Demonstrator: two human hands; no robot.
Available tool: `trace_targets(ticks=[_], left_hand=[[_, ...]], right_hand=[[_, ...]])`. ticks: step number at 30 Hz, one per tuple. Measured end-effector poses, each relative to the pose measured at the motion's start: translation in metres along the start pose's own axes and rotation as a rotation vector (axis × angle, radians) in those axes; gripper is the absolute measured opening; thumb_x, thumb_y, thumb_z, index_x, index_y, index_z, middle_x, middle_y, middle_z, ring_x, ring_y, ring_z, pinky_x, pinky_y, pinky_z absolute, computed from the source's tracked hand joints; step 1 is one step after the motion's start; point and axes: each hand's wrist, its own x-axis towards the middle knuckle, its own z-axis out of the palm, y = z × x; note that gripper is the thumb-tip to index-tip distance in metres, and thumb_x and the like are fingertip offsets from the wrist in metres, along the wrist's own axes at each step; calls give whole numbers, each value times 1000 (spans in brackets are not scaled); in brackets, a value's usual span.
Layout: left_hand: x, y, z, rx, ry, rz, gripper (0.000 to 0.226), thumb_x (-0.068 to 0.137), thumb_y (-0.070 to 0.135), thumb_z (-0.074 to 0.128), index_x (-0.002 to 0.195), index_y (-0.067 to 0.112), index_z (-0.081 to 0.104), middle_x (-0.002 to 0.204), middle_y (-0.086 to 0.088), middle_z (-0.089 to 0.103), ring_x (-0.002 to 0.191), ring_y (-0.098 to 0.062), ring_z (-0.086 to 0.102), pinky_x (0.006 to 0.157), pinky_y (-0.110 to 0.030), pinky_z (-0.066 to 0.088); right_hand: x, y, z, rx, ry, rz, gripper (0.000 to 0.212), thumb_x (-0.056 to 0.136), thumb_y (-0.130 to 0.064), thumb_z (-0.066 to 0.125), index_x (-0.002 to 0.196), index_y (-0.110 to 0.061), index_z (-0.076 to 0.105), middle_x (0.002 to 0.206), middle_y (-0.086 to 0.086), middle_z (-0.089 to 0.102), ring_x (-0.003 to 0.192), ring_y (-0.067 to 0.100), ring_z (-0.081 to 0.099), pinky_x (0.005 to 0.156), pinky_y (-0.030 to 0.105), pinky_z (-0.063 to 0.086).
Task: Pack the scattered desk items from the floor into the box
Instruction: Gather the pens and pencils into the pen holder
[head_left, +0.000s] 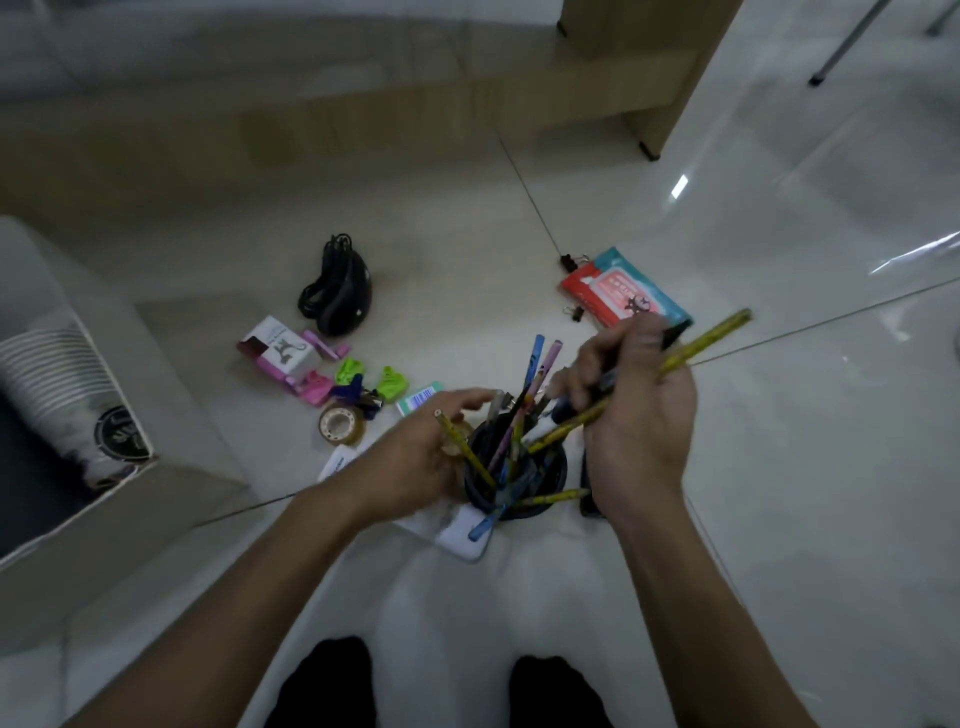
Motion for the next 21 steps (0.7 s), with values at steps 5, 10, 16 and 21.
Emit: trace_targets(ticks=[5, 10, 16, 21], left_hand=[[-16, 4, 24, -27, -53, 2, 117, 67, 25, 90, 148, 55, 11, 156, 27, 27, 144, 6, 27, 114, -21, 34], [-12, 17, 31, -42, -7, -8, 129, 62, 51, 89, 158, 36, 4, 162, 11, 24, 148, -5, 27, 118, -43, 34], [8, 35, 35, -9, 28, -13, 121, 58, 60, 88, 151, 50, 13, 149, 23, 44, 133, -1, 49, 110, -38, 45], [26, 43, 35, -77, 197, 34, 87, 66, 47, 87, 139, 41, 41, 118, 19, 65, 109, -2, 65, 94, -34, 55]], right_hand=[[-4, 1, -8, -281, -219, -172, 11, 94, -18, 63, 102, -11, 63, 88, 12, 68, 83, 22, 71, 79, 26, 56], [-7, 0, -26, -172, -91, -241, 16, 98, -11, 54, 107, -2, 63, 106, 19, 68, 108, 30, 66, 94, 39, 55], [-19, 28, -56, -27, -60, 135, 43, 96, -20, 40, 136, -10, 52, 138, 11, 60, 131, 28, 55, 111, 48, 41], [-38, 49, -58, -17, -150, 209, 56, 98, -54, 43, 133, -13, 61, 133, 13, 64, 129, 31, 56, 106, 42, 46]])
